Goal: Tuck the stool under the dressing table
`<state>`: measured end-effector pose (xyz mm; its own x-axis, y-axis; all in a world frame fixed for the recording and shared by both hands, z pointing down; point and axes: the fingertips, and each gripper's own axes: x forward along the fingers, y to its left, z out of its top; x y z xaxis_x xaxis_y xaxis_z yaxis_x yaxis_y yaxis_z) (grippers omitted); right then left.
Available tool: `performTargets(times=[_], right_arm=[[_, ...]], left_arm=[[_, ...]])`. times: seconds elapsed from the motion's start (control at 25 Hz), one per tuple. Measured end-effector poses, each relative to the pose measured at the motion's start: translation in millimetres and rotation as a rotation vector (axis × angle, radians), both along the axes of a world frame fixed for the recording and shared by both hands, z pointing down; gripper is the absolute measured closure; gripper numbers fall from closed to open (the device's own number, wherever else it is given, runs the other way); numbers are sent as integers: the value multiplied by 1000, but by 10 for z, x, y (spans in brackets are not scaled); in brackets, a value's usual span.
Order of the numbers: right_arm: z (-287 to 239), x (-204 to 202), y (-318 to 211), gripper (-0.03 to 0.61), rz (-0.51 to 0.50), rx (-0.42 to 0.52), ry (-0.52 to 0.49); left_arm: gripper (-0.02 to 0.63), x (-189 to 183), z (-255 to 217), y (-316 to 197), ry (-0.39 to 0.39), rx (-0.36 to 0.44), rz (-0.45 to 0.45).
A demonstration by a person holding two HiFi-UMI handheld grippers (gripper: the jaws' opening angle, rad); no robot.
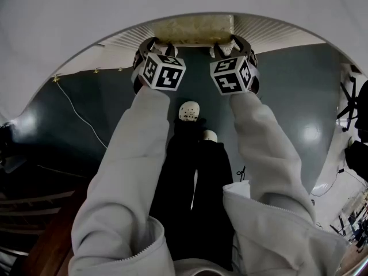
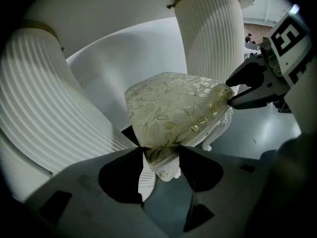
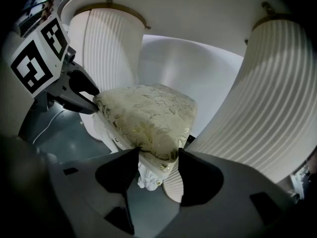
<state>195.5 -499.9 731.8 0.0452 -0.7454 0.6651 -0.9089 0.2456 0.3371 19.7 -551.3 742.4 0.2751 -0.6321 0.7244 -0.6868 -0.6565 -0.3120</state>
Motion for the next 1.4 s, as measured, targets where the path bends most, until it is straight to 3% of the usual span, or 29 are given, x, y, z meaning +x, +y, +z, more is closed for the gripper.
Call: performTargets(times=[0.28, 0.48, 0.96, 1.4], right_arm=[[-95, -10, 240, 229, -11, -39, -39], [-177, -135, 499, 230, -6, -56, -113], [-990, -64, 892, 293, 48, -36, -260], [-1841, -164, 1235, 305, 56, 18, -414]], left_arm=[[387, -103, -13, 326, 2, -31, -6], [387, -182, -111, 609, 111, -85, -69], [425, -76, -1004, 904, 350, -164, -206], [474, 7, -1772, 1285, 428, -169, -153]])
